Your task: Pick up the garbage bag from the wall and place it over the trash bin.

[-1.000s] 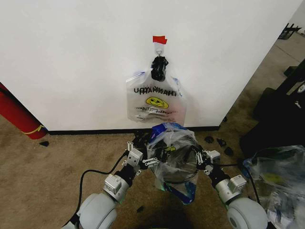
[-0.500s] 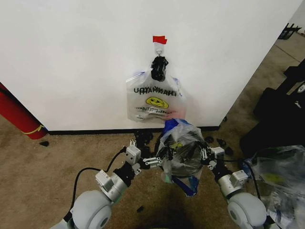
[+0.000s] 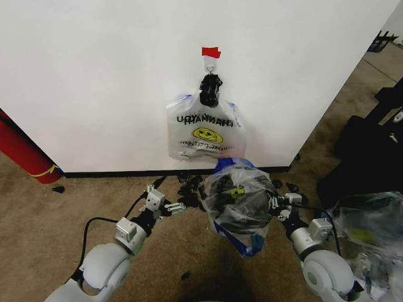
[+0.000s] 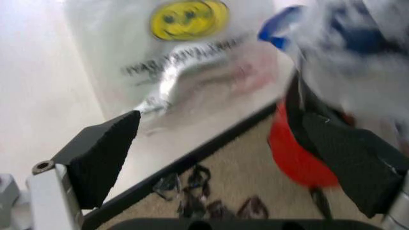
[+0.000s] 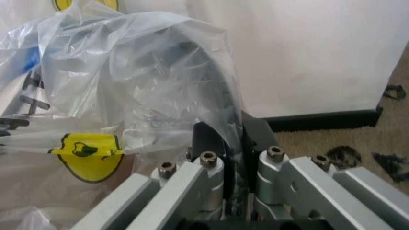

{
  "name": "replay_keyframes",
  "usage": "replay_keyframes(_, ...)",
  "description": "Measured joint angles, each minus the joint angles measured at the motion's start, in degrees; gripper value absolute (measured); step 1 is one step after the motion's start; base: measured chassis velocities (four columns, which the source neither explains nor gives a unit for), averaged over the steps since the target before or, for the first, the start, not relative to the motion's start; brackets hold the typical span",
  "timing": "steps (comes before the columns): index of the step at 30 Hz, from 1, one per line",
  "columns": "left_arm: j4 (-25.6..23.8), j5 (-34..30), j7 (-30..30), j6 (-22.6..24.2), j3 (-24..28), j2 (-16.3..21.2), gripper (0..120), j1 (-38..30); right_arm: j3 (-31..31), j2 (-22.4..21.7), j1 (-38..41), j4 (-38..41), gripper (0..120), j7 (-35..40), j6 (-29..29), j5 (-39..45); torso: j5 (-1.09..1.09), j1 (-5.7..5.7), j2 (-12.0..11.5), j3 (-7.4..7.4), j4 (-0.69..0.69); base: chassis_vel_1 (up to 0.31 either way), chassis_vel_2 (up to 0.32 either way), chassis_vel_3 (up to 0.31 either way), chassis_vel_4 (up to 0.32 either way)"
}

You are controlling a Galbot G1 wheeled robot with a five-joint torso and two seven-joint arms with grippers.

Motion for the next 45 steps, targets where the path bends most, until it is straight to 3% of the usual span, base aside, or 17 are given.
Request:
replay_keyframes(5,0.66,1.01,0.21,-1.13,-0.98,0.11,100,-0.21,-0.03,-0.01,0.24,-0.11,1,-0.27,0.04,-0.37,-0.04,0.00,0.00,0.00,0.01,0.000,0.000,0.000,0.000)
replay_keyframes(9,-1.17,-4.38,-3.46,-1.45,-0.63,-1.16,100,-1.36,-0.34,-0.04,-0.17,-0.87,1,-3.10,2.12,-2.62,-0.02,0.00,0.00,0.00,0.00,0.000,0.000,0.000,0.000)
replay_keyframes(13,-5.72,-13.97,-1.37,-0.04,1.47,-3.08,100,-3.06,-0.32,0.22,-0.49,-3.91,1,-11.68,11.12,-9.12,0.01,0.00,0.00,0.00,-0.01,0.000,0.000,0.000,0.000)
replay_keyframes(15,-5.82,-14.59,1.25,0.21,2.02,-3.10,100,-3.27,0.25,0.22,-0.38,-5.11,1,-14.93,14.10,-11.41,-0.01,0.00,0.00,0.00,-0.01,0.000,0.000,0.000,0.000)
replay_keyframes(22,-2.35,-12.09,5.35,0.21,2.95,-2.67,100,-3.91,3.91,0.01,-0.11,-9.96,1,-26.52,25.50,-16.89,-0.01,0.00,0.00,0.00,0.00,0.000,0.000,0.000,0.000)
replay_keyframes(27,-0.82,-10.79,5.34,0.21,3.34,-2.90,100,-4.23,4.63,0.23,0.00,-11.03,1,-29.95,28.96,-17.90,-0.02,0.00,0.00,0.00,-0.01,0.000,0.000,0.000,0.000)
replay_keyframes(36,0.73,-8.01,6.13,0.22,4.30,-2.98,100,-4.59,4.93,0.40,-0.14,-10.68,1,-31.48,29.87,-17.98,-0.02,0.00,0.00,0.00,0.00,0.000,0.000,0.000,0.000)
replay_keyframes(45,3.87,-2.75,2.38,-0.89,4.96,-4.04,100,-6.06,5.98,0.41,-1.80,-9.66,1,-34.95,30.67,-15.49,-0.01,0.00,0.00,0.00,0.00,0.000,0.000,0.000,0.000)
